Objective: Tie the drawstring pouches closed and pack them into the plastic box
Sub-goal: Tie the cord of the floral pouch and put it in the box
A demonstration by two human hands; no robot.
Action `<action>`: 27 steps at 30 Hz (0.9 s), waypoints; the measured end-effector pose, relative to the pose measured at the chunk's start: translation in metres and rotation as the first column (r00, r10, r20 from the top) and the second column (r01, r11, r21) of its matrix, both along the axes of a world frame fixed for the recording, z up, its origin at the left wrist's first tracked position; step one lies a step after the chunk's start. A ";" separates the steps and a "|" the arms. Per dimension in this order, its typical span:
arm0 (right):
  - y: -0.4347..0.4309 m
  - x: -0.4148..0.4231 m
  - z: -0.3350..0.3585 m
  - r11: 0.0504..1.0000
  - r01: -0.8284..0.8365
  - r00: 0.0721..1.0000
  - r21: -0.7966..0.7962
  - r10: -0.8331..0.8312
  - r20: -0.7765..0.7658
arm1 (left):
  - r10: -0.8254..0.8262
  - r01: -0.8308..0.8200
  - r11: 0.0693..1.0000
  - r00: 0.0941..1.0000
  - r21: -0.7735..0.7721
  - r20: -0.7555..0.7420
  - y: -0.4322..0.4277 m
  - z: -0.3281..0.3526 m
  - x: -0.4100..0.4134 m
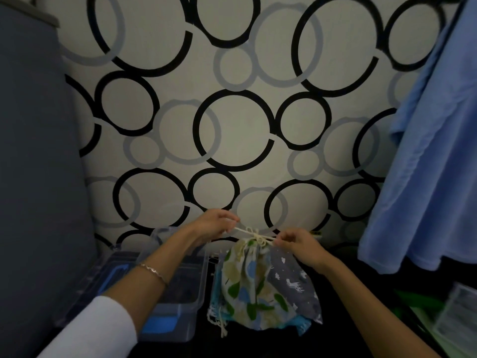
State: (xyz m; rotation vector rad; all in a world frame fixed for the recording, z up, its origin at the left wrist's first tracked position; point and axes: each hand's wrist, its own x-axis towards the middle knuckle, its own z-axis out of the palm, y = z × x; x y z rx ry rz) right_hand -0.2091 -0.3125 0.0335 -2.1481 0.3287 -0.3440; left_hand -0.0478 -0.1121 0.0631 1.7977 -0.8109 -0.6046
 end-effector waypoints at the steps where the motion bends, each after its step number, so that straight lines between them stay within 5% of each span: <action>1: 0.002 0.001 0.000 0.999 -0.024 1.000 0.032 0.024 -0.009 | 0.007 -0.007 1.000 1.000 0.004 0.013 -0.001 -0.002 -0.002; 6: 0.033 0.021 -0.013 0.979 -0.202 0.956 0.021 0.202 -0.214 | -0.051 0.047 0.996 0.997 -0.075 -0.060 -0.014 -0.001 -0.010; 10: 0.043 0.031 -0.010 0.973 -0.221 0.974 -0.064 0.216 -0.072 | -0.064 0.045 0.990 0.989 -0.135 -0.136 -0.006 0.006 -0.005; 15: 0.026 0.041 0.033 1.000 0.003 0.995 -0.031 0.000 0.104 | 0.307 -0.343 0.931 0.920 0.123 0.245 0.002 0.000 0.005; 17: 0.023 0.046 0.054 1.000 0.018 0.990 0.013 -0.019 0.139 | 0.283 -0.298 0.937 0.954 0.182 0.103 0.005 -0.001 0.004; 18: 0.024 0.048 0.063 1.000 0.017 0.988 0.023 -0.021 0.155 | 0.192 -0.158 0.966 0.969 0.205 -0.156 0.007 -0.002 -0.001; 20: 0.026 0.052 0.081 1.000 0.007 0.983 0.023 -0.011 0.183 | -0.030 0.163 0.974 0.785 0.160 -0.619 0.007 -0.005 -0.009; 22: 0.032 0.056 0.100 0.998 -0.039 0.978 0.049 0.028 0.206 | -0.148 0.296 0.955 0.537 0.022 -0.831 0.002 -0.011 -0.013; 25: 0.046 0.059 0.127 0.982 -0.142 0.960 0.121 0.107 0.259 | -0.267 0.212 0.954 0.265 -0.214 -0.927 -0.009 -0.014 -0.017; 27: 0.057 0.056 0.142 0.959 -0.233 0.944 0.158 0.184 0.275 | -0.374 0.079 0.927 0.237 -0.366 -0.897 -0.013 -0.010 -0.015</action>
